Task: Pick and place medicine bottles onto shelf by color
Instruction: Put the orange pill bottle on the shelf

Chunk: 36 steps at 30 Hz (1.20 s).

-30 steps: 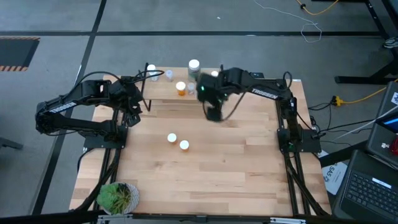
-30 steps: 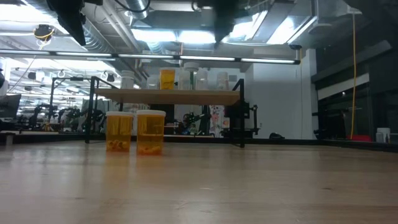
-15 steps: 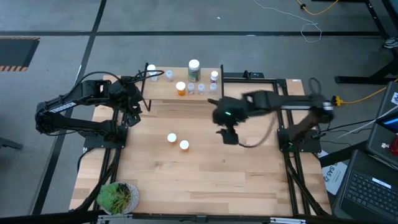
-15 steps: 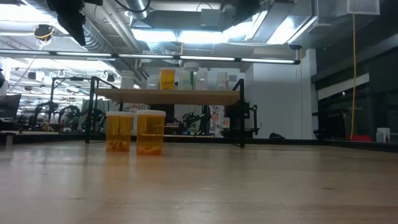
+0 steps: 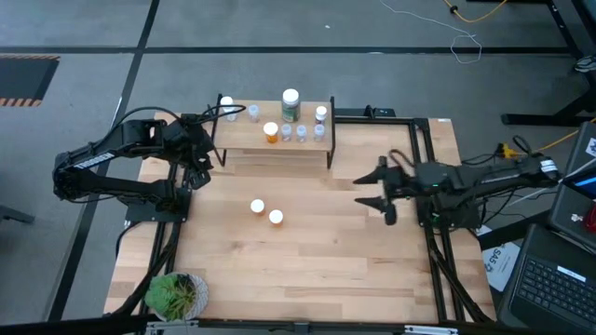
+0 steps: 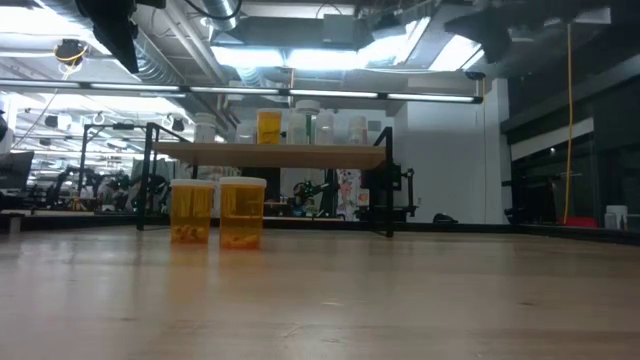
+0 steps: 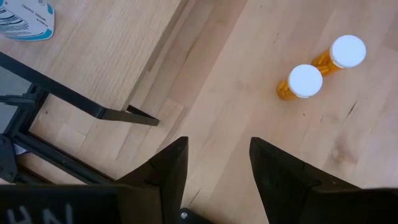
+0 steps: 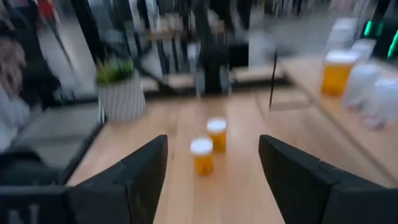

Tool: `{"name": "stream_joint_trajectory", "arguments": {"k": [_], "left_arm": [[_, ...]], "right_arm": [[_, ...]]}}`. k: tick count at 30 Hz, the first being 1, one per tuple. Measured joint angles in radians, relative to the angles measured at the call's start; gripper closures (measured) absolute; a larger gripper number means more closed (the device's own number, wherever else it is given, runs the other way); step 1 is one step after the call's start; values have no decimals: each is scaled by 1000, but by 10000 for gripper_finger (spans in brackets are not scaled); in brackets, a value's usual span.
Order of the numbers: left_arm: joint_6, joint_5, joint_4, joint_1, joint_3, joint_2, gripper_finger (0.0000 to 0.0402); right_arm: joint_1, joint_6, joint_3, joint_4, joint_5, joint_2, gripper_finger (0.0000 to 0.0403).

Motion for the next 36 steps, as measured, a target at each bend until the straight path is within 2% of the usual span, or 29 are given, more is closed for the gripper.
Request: {"name": "stream_joint_trajectory", "arguments": {"k": [5,9,15,20,26,30,36], "left_arm": [[0,0,0,0,0,0,234],[0,0,0,0,0,0,234],[0,0,1,0,0,0,234],[0,0,1,0,0,0,234],[-2,0,9,0,0,0,234],[-2,0,19,0,0,0,234],[-2,-3,28,0,0,0,234]], "right_arm": [[1,6,-237,187,54,-241,148],[0,37,-371,240,76,-402,148],[0,51,-468,200,47,-601,148],[0,51,-469,34,48,-732,148],[0,56,-472,-24,83,-744,148],[0,69,-533,29,142,-747,148],[0,76,-533,27,146,-740,148]]}}
